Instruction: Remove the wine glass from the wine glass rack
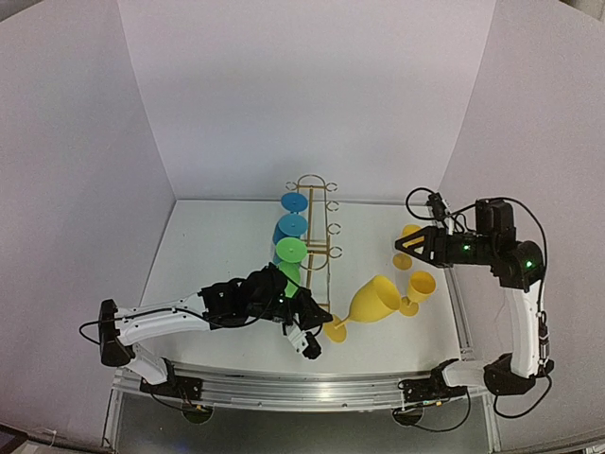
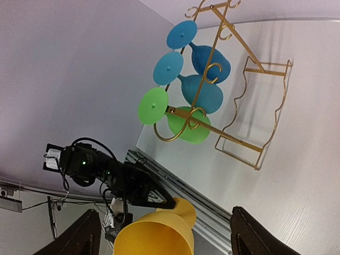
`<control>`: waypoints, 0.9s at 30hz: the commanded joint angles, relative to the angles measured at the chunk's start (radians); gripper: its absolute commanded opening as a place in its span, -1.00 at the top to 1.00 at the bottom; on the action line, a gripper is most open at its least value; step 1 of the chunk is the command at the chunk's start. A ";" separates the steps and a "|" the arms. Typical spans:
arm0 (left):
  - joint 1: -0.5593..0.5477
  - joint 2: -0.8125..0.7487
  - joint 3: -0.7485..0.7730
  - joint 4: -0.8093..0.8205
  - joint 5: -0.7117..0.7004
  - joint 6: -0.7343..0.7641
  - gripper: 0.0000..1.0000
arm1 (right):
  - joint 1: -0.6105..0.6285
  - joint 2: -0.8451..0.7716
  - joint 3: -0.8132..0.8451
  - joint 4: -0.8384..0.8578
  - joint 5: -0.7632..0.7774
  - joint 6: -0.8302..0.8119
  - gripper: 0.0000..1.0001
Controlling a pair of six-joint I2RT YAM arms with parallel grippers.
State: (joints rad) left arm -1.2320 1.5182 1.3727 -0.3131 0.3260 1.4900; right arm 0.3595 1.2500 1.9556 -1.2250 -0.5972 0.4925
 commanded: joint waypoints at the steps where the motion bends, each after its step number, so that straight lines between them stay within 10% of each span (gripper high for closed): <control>1: 0.002 -0.062 -0.062 0.182 -0.056 0.135 1.00 | 0.001 -0.025 -0.032 -0.071 -0.136 -0.052 -0.49; 27: 0.001 -0.023 -0.044 0.238 -0.077 0.078 1.00 | 0.025 -0.069 -0.286 -0.041 -0.144 -0.085 -0.10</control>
State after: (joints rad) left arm -1.2316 1.4971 1.2694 -0.1311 0.2563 1.5769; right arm 0.3674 1.1746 1.6714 -1.2958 -0.7256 0.4092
